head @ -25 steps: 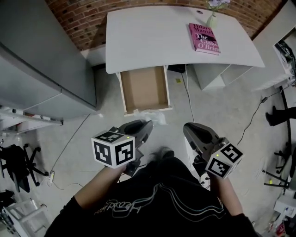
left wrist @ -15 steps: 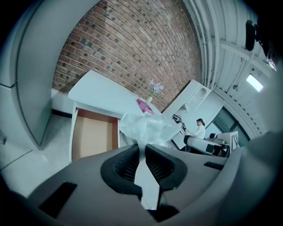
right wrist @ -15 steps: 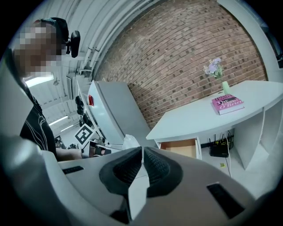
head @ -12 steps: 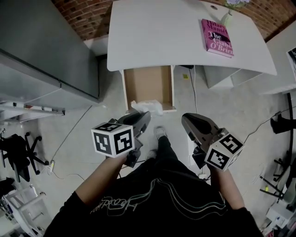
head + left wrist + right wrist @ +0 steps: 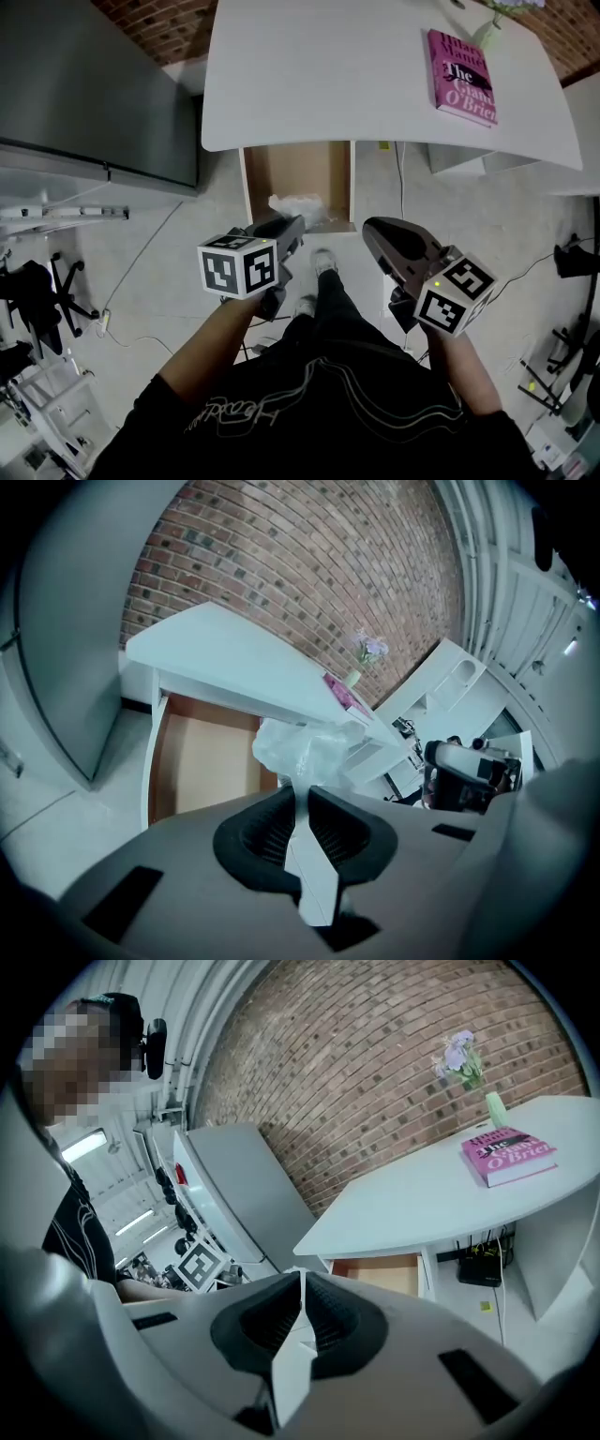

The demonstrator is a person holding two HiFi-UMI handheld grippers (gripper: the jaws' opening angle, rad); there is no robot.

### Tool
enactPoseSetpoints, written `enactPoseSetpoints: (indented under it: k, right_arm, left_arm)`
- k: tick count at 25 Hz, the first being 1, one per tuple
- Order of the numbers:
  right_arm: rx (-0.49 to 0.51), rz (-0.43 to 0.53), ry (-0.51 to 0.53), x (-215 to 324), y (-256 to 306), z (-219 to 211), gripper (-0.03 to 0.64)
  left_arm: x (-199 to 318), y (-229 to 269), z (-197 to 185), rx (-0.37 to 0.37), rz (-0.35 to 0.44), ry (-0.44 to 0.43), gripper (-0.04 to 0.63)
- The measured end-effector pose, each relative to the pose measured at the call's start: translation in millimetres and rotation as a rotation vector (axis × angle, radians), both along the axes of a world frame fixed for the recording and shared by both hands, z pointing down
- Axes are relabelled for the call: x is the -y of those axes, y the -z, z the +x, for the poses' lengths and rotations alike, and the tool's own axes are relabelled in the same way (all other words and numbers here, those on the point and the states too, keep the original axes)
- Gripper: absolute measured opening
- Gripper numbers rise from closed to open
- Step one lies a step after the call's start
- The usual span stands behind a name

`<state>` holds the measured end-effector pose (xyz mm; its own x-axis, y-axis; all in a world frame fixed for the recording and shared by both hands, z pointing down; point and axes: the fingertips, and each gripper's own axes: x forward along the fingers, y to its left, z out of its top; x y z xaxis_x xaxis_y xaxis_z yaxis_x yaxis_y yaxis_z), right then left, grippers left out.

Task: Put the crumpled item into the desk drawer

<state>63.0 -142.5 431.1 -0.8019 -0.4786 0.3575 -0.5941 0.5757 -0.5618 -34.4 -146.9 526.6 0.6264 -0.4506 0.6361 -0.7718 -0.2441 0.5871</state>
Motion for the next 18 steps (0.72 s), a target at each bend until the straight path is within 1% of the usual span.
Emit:
enactPoseSetpoints:
  k: [3,6,11,15,18]
  right_arm:
    - [-0.006,-0.029,0.018,11.1,-16.6,0.4,0.046]
    - [-0.018,-0.050,0.031,17.8,-34.1,1.0,0.046]
    - [-0.025,-0.086,0.042,30.9,-59.5,0.6,0.046]
    - [-0.021,-0.102,0.050,36.3,-77.4,-3.6,0.046]
    - [-0.016,-0.121,0.046,38.7,-91.5,-3.7,0.046]
  left_arm:
    - [17.7,-21.7,-0.2,0.007,-0.017,0.015,0.057]
    - [32.9,-43.7,-3.4,0.035,-0.035,0.021,0.058]
    - [50.7,-87.9,-7.3,0.061,-0.102,0.029,0.057]
    - [61.2,-125.2,-14.9,0.103,-0.152,0.033,0.057]
    - [68.5,-153.9,-19.9,0.119,-0.195,0.039,0.057]
